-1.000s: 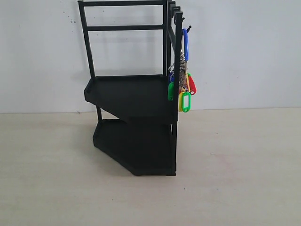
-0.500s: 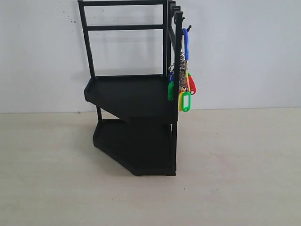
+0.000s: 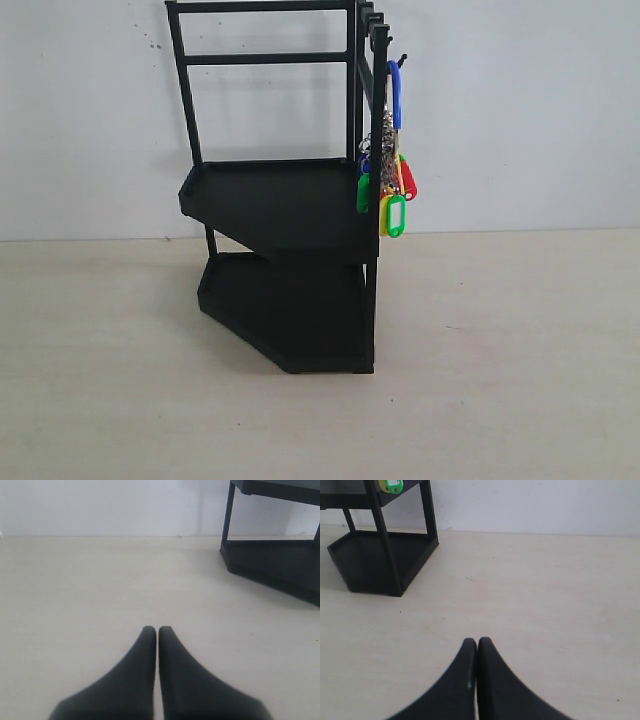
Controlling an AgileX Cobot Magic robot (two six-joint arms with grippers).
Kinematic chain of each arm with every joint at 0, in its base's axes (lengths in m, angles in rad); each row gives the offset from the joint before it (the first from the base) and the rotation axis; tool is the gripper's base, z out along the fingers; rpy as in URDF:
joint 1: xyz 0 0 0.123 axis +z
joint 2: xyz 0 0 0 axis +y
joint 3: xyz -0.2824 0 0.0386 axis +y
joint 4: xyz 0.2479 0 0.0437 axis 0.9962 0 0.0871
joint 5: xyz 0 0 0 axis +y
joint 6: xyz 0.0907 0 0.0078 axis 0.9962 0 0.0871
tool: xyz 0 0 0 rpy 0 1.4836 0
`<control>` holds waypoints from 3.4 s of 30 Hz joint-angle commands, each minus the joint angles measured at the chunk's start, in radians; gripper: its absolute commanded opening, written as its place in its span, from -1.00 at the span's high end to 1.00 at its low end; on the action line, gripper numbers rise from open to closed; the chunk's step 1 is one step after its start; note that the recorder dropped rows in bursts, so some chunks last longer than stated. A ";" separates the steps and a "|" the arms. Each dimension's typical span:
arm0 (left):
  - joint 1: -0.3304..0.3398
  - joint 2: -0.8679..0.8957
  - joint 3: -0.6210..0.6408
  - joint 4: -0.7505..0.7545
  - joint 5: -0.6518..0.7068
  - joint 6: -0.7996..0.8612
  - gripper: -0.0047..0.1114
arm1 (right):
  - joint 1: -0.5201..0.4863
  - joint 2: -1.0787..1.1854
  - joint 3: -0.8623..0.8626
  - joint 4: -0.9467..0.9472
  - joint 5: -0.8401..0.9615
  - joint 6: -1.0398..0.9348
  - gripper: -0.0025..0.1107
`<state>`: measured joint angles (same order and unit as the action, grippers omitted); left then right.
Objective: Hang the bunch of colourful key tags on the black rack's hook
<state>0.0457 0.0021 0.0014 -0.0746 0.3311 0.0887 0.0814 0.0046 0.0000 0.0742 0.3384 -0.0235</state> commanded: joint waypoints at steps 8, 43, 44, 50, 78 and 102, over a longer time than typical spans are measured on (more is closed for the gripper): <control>0.004 -0.002 -0.001 -0.009 -0.013 -0.010 0.84 | -0.003 -0.005 0.000 -0.003 0.010 -0.006 0.96; 0.004 -0.002 -0.001 -0.009 -0.013 -0.010 0.84 | -0.131 -0.005 0.000 -0.002 0.010 -0.001 0.96; 0.004 -0.002 -0.001 -0.009 -0.013 -0.010 0.84 | -0.131 -0.005 0.000 -0.002 0.010 -0.001 0.96; 0.004 -0.002 -0.001 -0.009 -0.013 -0.010 0.84 | -0.131 -0.005 0.000 -0.002 0.010 -0.001 0.96; 0.004 -0.002 -0.001 -0.009 -0.013 -0.010 0.84 | -0.131 -0.005 0.000 -0.002 0.010 -0.001 0.96; 0.004 -0.002 -0.001 -0.009 -0.013 -0.010 0.84 | -0.131 -0.005 0.000 0.002 -0.012 -0.001 0.96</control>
<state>0.0457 0.0021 0.0014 -0.0746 0.3311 0.0887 -0.0468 0.0046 0.0000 0.0765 0.3397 -0.0235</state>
